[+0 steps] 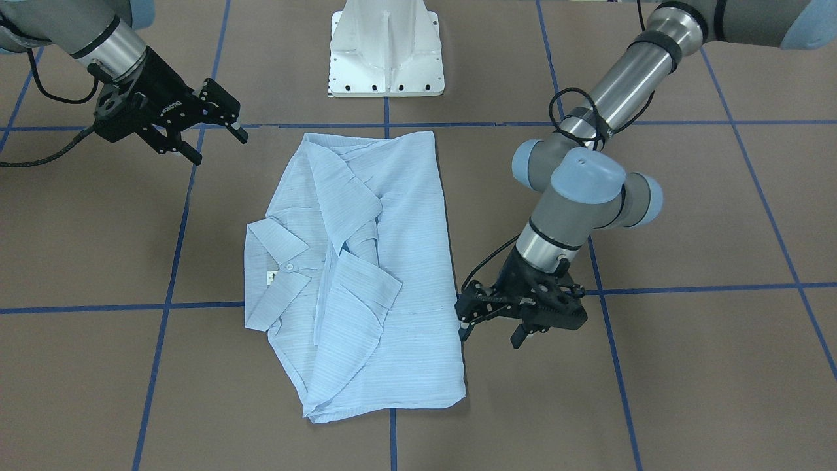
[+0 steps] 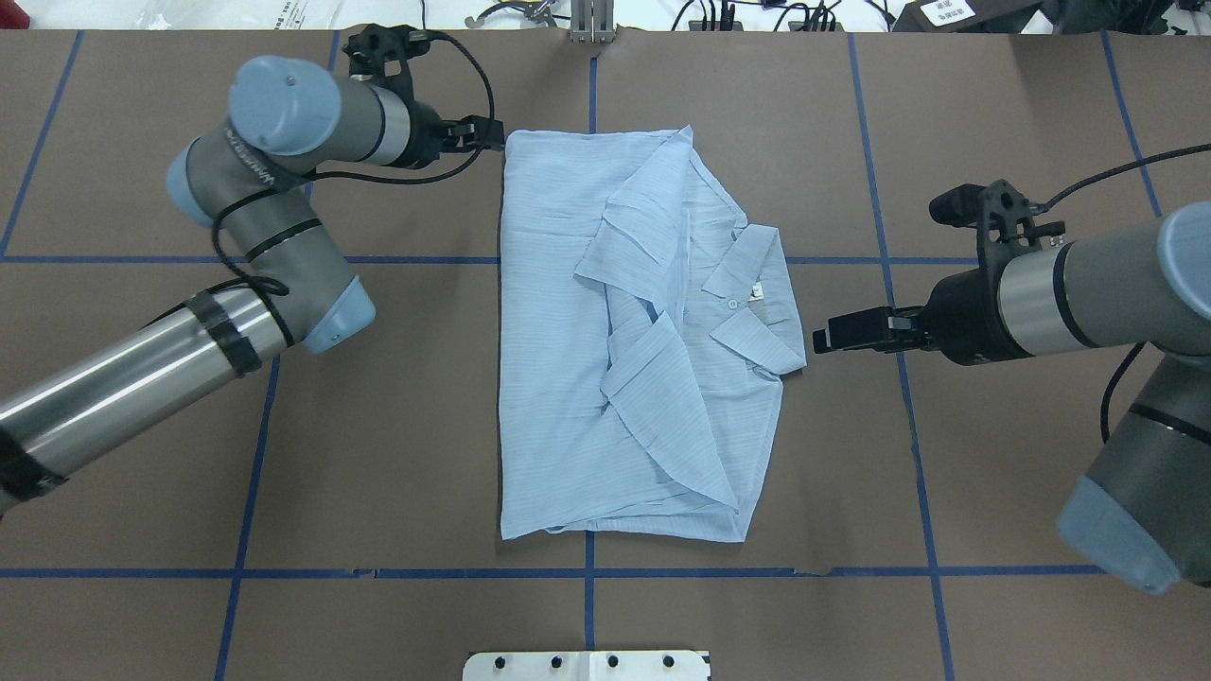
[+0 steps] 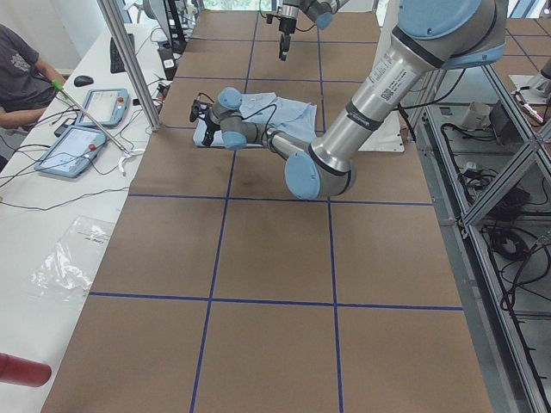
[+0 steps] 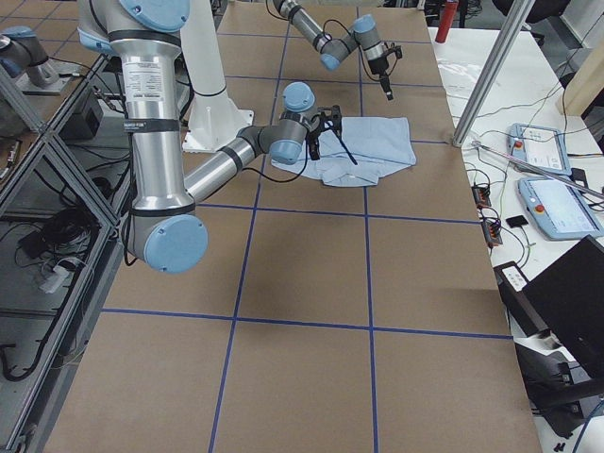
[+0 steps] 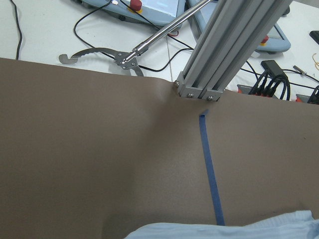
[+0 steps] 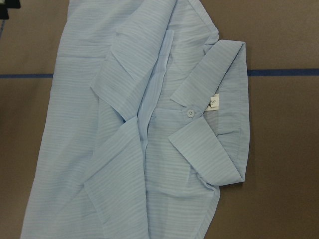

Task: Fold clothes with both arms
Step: 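Move the right gripper over the shirt's collar and lower it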

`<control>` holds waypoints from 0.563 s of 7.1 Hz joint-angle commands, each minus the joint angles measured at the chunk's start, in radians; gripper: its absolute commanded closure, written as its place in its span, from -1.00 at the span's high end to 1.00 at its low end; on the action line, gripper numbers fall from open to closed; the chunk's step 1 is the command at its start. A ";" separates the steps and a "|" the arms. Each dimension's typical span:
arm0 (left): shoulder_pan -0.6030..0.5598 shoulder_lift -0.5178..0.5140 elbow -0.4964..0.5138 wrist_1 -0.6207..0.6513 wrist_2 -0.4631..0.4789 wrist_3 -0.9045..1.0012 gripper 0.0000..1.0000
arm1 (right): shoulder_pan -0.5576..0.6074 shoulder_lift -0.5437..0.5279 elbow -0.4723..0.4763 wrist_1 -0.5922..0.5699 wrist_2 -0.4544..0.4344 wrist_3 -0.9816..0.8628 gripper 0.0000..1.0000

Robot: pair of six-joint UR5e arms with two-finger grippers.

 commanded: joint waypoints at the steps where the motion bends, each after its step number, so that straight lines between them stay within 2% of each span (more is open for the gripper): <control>1: -0.001 0.190 -0.270 0.087 -0.021 0.002 1.00 | -0.127 0.056 0.010 -0.151 -0.168 0.002 1.00; 2: 0.001 0.264 -0.397 0.136 -0.021 0.002 1.00 | -0.202 0.142 0.001 -0.289 -0.240 -0.001 1.00; 3: 0.008 0.338 -0.538 0.228 -0.021 0.004 1.00 | -0.265 0.272 -0.026 -0.471 -0.335 -0.011 1.00; 4: 0.020 0.360 -0.623 0.326 -0.021 0.002 1.00 | -0.283 0.373 -0.081 -0.559 -0.360 -0.015 1.00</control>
